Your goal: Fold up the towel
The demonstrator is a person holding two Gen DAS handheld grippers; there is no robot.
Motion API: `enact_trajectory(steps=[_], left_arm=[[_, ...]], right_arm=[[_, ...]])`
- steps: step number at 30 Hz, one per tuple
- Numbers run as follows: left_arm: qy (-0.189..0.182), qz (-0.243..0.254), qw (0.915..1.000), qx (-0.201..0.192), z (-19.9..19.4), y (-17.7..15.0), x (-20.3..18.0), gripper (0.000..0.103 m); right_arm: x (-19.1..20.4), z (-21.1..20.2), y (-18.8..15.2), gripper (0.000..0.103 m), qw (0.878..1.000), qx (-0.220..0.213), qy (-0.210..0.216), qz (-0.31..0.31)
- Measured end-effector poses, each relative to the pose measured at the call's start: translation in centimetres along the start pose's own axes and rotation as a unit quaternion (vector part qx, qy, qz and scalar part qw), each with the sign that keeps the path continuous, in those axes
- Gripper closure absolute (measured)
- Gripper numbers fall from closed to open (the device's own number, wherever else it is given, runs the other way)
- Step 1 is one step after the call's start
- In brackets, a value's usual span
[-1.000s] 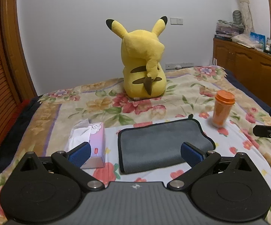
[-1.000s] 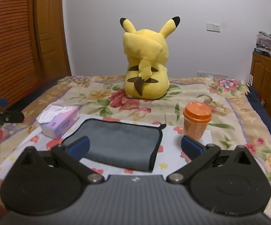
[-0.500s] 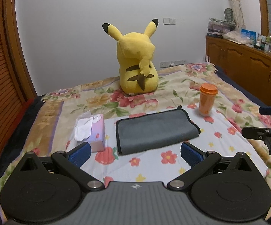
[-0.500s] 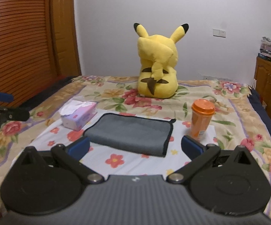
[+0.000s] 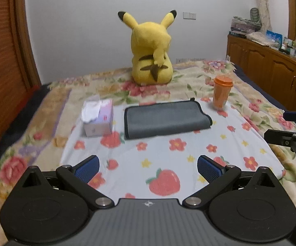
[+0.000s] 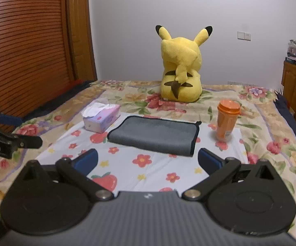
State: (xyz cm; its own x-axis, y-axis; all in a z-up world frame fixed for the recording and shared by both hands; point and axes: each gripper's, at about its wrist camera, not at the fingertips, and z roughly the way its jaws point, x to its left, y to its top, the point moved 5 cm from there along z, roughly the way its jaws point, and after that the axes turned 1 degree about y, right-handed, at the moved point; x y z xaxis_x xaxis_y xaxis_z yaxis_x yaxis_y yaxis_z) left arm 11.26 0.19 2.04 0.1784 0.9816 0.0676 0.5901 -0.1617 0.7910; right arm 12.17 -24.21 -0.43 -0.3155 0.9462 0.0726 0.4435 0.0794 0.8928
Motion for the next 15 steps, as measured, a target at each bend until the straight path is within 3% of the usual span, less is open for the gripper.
enact_trajectory(steps=[15], left_arm=[[-0.001,-0.015,0.9995,0.028,1.6,-4.5,-0.2,0.000]], right_arm=[[0.3,0.7,-4.5,0.000,0.999,0.022,-0.005,0.028]])
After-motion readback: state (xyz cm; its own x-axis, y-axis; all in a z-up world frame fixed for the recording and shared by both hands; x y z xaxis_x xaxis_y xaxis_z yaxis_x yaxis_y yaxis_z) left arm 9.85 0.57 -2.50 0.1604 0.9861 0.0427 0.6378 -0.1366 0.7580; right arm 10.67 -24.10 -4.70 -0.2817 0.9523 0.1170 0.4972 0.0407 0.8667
